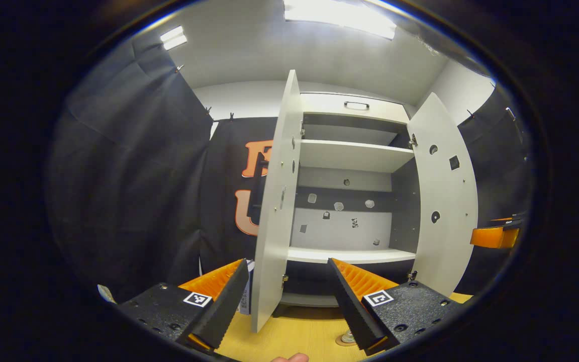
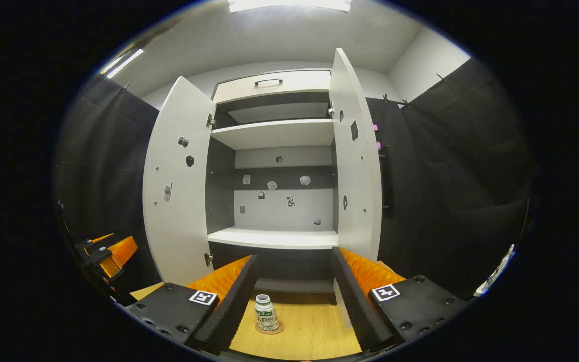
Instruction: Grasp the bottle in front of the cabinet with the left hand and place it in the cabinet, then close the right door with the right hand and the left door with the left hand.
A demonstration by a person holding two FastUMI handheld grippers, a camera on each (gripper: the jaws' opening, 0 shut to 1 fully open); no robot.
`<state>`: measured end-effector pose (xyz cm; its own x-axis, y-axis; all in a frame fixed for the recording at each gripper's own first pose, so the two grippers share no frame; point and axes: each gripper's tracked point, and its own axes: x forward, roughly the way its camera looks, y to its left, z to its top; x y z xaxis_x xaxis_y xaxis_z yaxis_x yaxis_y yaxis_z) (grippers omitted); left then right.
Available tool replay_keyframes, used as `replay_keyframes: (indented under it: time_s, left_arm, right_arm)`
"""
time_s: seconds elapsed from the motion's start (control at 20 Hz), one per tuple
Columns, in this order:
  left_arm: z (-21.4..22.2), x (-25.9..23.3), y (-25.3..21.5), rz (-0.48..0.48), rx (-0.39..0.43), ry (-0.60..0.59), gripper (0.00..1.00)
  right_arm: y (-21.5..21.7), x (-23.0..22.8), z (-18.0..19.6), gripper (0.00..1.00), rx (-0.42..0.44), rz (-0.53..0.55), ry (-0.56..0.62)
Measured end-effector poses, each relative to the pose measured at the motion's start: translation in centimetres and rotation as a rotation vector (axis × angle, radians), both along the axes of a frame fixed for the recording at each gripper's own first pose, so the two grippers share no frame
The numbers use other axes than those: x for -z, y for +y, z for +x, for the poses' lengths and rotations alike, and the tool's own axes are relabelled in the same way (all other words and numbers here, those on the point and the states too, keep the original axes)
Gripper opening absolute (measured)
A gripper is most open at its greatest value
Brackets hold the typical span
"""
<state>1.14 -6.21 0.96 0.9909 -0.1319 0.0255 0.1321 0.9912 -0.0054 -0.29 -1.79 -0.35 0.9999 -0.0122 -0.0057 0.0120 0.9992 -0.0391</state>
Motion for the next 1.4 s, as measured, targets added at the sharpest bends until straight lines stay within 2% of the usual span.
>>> replay_keyframes:
  time_s: [0.2,0.45,0.5,0.6,0.7,0.8,0.95,1.15,1.4]
  left_arm:
    - [1.6,2.6,-6.2,-0.038,0.073,0.065,0.94]
    - [3.4,9.2,-13.7,-0.145,0.137,0.244,0.95]
    - [3.7,10.4,-14.8,-0.146,0.136,0.253,0.95]
    - [4.4,12.8,-16.4,-0.088,0.129,0.248,0.95]
    - [4.5,15.6,-18.4,-0.013,0.168,0.247,0.95]
    - [4.1,18.5,-20.2,0.023,0.218,0.267,0.95]
    - [4.5,22.8,-20.4,0.082,0.232,0.315,0.95]
    - [5.3,27.8,-19.8,0.100,0.240,0.383,0.95]
    - [5.7,31.8,-19.6,0.050,0.264,0.450,0.95]
  right_arm:
    - [-0.7,0.1,0.8,0.96,-0.048,-0.009,0.000]
    - [-2.3,1.2,1.5,0.96,-0.162,0.044,0.048]
    - [-3.0,1.4,1.7,0.96,-0.177,0.047,0.057]
    - [-4.5,1.6,2.4,0.96,-0.191,0.038,0.071]
    - [-5.9,1.7,2.9,0.96,-0.179,0.029,0.074]
    - [-6.4,2.0,3.4,0.96,-0.163,0.039,0.079]
    - [-5.9,1.6,3.8,0.96,-0.141,0.066,0.055]
    - [-5.5,2.0,4.1,0.96,-0.079,0.071,0.051]
    - [-5.9,3.0,4.1,0.96,-0.003,0.080,0.091]
